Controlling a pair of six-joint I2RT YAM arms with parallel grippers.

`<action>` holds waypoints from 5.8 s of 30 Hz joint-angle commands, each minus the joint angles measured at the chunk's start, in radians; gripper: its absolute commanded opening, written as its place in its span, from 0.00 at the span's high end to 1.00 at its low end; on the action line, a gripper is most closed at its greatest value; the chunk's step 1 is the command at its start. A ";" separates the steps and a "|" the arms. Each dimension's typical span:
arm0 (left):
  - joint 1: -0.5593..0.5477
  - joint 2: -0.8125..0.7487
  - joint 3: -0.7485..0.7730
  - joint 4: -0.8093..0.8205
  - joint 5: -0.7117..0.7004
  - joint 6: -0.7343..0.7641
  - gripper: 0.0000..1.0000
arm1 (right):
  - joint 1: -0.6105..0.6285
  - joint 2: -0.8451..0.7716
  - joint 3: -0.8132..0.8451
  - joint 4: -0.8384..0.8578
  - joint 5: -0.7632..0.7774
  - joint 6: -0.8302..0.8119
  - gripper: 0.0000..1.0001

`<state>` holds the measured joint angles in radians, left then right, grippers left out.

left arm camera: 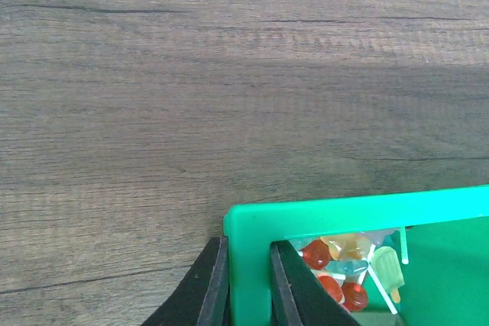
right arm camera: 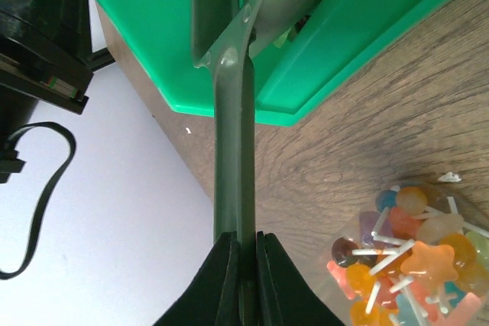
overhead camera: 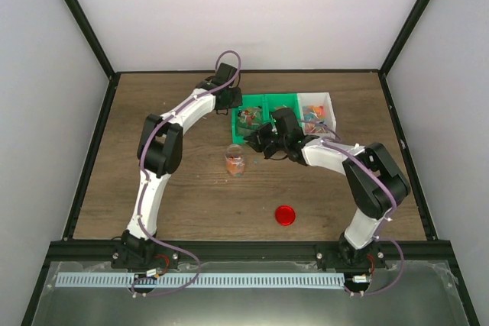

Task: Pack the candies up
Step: Scoop the fake candies from the storage box.

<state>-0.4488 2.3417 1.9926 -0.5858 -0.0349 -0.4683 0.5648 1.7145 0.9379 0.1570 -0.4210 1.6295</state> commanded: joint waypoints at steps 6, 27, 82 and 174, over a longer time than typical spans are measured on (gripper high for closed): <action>-0.014 0.061 -0.065 -0.164 0.094 -0.020 0.96 | -0.054 -0.055 0.020 -0.078 -0.115 -0.009 0.99; -0.013 0.081 -0.060 -0.169 0.081 -0.008 0.96 | -0.062 0.100 0.452 -0.814 -0.186 -0.263 0.99; 0.002 0.156 -0.031 -0.181 0.126 0.006 0.96 | -0.160 0.367 0.902 -1.203 -0.373 -0.402 0.99; 0.013 0.145 -0.113 -0.156 0.185 -0.007 0.89 | -0.187 0.148 0.169 -0.147 -0.177 -0.561 0.61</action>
<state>-0.4141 2.3661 1.9728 -0.4648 0.0586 -0.4488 0.3885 1.9060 1.1248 -0.0685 -0.6296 1.0489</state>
